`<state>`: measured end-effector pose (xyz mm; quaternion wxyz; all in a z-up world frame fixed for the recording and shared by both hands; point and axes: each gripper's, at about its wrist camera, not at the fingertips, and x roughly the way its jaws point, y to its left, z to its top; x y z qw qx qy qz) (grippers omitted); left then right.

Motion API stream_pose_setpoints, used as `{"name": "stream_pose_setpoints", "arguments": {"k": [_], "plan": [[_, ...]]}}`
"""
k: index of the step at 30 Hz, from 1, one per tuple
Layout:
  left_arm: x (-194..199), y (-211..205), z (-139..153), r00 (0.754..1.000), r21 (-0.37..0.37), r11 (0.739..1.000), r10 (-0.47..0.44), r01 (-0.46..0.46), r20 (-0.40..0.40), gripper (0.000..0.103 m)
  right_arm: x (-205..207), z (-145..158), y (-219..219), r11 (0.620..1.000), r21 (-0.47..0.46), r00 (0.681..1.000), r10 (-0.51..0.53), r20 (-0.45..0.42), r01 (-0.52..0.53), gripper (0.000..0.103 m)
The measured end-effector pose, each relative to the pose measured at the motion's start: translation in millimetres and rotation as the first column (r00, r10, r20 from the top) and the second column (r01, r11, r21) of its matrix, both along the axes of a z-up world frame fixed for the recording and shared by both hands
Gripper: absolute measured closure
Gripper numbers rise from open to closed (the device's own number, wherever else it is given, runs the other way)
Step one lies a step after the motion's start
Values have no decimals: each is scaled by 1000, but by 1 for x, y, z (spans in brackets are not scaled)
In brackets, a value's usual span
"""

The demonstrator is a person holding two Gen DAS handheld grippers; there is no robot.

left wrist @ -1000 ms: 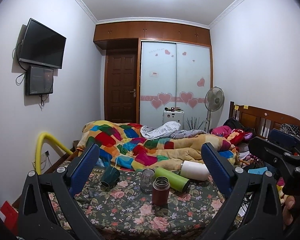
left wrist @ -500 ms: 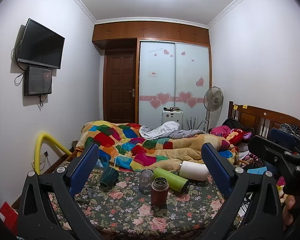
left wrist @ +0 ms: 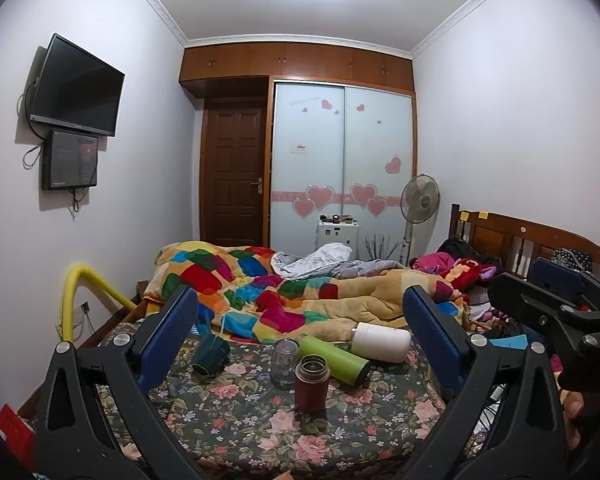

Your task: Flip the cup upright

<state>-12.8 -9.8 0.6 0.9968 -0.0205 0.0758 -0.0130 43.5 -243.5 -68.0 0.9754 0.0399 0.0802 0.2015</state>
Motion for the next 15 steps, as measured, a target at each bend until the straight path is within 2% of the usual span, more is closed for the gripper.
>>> {"name": "stream_pose_setpoints", "arguments": {"k": [15], "plan": [[1,3,-2,1000,1,1000,0,0,0,0,5,2,2,1000,-6,1000,1,-7,-1,0]]}}
